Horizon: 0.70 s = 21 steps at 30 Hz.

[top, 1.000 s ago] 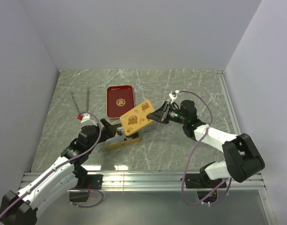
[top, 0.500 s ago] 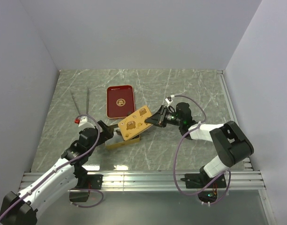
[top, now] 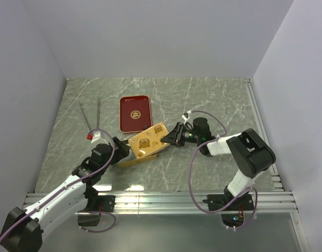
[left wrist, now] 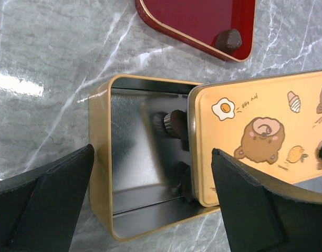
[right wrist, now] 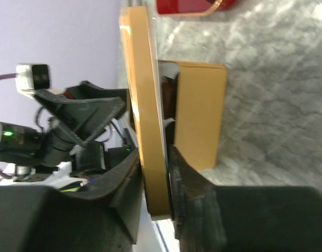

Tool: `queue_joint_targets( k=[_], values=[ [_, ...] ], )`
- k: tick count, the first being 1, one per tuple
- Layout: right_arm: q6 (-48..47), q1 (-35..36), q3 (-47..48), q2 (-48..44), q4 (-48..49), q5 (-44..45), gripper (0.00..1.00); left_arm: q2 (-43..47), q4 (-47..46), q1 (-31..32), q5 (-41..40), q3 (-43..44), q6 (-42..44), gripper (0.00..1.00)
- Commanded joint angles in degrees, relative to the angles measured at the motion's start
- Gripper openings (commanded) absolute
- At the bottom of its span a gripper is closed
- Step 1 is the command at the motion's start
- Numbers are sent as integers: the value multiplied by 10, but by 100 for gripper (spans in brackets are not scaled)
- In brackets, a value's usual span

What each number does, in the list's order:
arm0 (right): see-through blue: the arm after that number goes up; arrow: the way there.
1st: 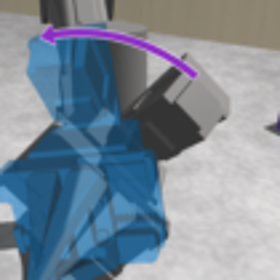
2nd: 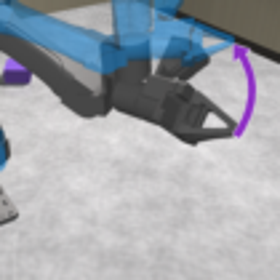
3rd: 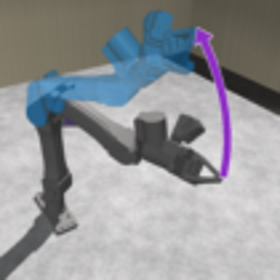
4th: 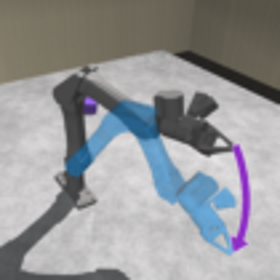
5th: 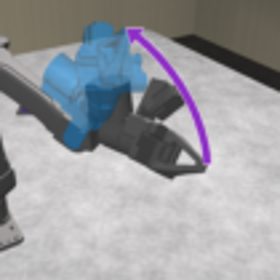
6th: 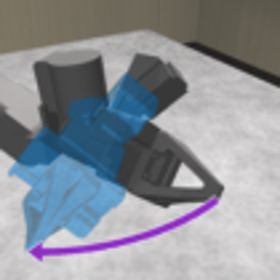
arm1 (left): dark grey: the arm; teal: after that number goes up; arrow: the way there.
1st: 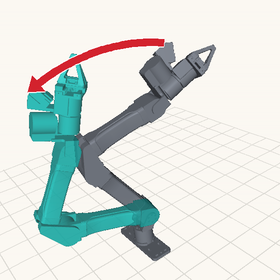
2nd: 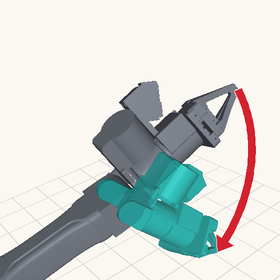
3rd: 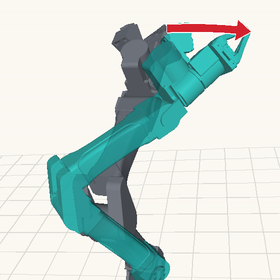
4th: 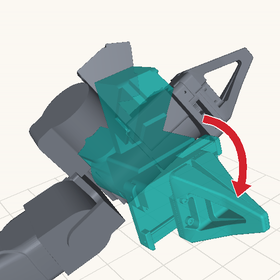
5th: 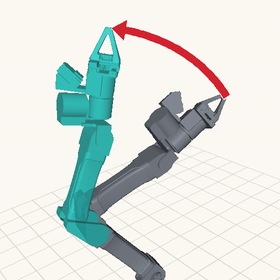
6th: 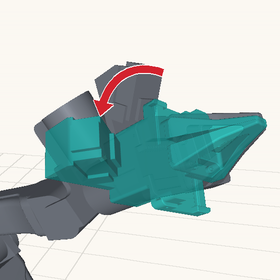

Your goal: Pack the chocolate

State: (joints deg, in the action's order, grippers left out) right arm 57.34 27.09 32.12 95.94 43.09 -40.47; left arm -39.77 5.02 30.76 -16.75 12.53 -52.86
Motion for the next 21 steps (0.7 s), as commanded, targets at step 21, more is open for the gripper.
queue_joint_targets(
  k=[21],
  values=[
    [-124, 52, 54, -16, -194, 65, 54, -23, -85, -2, 28, -20, -5, 99]
  ],
)
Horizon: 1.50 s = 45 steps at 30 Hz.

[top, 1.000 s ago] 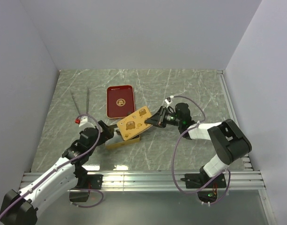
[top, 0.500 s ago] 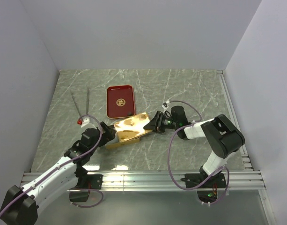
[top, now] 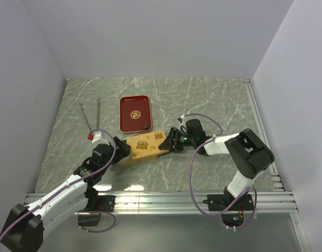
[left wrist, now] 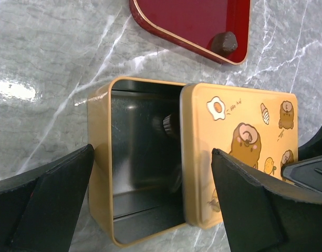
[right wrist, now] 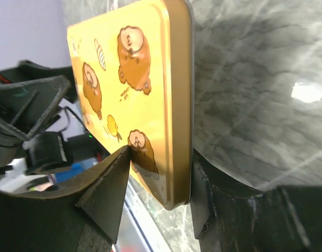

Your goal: Pack the chocolate

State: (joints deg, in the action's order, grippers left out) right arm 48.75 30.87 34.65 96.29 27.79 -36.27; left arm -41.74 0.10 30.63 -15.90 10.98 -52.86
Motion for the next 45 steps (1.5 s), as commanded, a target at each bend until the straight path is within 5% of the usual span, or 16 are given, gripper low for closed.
queue_joint_targets(
  k=[1, 34, 45],
  values=[
    [-40, 17, 30, -19, -44, 27, 54, -4, -37, 0, 20, -5, -4, 99],
    [-29, 99, 101, 31, -80, 64, 57, 15, -25, -1, 67, -13, 2, 95],
    [-45, 106, 117, 6, -122, 86, 61, 17, -22, 0, 72, -14, 5, 70]
  ],
)
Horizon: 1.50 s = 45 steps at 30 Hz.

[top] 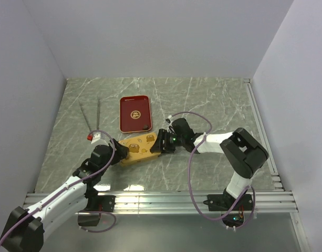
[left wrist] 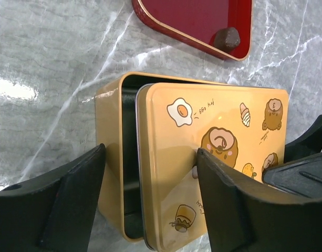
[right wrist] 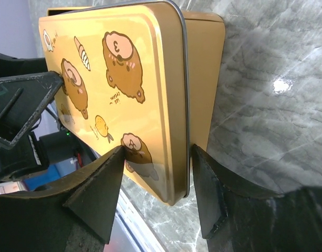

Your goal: Pack the chocolate

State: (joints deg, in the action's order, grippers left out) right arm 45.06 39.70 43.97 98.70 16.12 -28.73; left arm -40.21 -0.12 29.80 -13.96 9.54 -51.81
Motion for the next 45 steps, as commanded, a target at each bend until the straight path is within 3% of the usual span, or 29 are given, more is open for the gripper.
queue_joint_targets(
  k=[1, 6, 18, 33, 45],
  values=[
    [-9, 20, 24, -21, -10, 16, 61, 3, -21, 7, 52, 0, -5, 69],
    [-29, 26, 36, -34, -53, 42, 62, 2, -17, 8, 47, 3, -1, 60],
    [-62, 34, 54, -59, -110, 83, 68, 17, -1, 8, 36, 4, -7, 52],
    [-75, 35, 62, -69, -129, 96, 68, -10, -1, 8, 31, 0, -30, 53],
    [-88, 35, 58, -89, -144, 120, 68, 26, 49, 9, 38, -22, -77, 55]
  ],
)
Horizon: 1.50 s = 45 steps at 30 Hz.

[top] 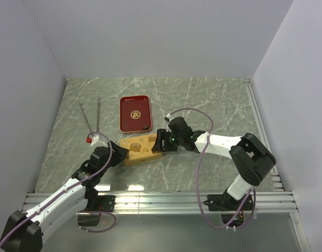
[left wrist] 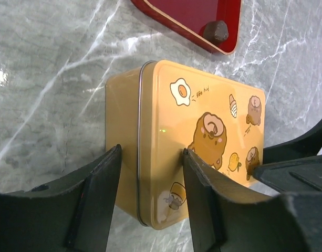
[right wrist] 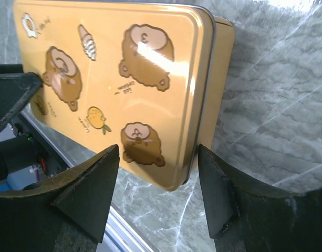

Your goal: Pack the chocolate

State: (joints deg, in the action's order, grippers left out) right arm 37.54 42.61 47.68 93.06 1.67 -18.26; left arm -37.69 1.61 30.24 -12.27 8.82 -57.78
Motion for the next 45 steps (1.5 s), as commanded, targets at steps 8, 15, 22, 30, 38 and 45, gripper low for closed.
queue_joint_targets(
  k=[8, 15, 22, 30, 38, 45],
  values=[
    [-19, 5, 15, -37, -4, 17, 68, 13, 81, 27, -11, -11, -46, 54],
    [-28, 5, 14, -33, -8, 22, 68, -4, 89, 47, -29, -5, -61, 54],
    [-33, 3, 10, -45, -13, 41, 68, -18, 88, 66, -57, 7, -59, 59],
    [-39, -9, 0, -38, -24, 67, 68, -26, 85, 65, -63, 13, -52, 68],
    [-38, -8, 7, 8, -32, 93, 68, -23, 83, 66, -64, 11, -51, 68],
    [-41, -8, 7, -7, -51, 114, 68, -25, 77, 65, -64, 16, -40, 69]
  ],
)
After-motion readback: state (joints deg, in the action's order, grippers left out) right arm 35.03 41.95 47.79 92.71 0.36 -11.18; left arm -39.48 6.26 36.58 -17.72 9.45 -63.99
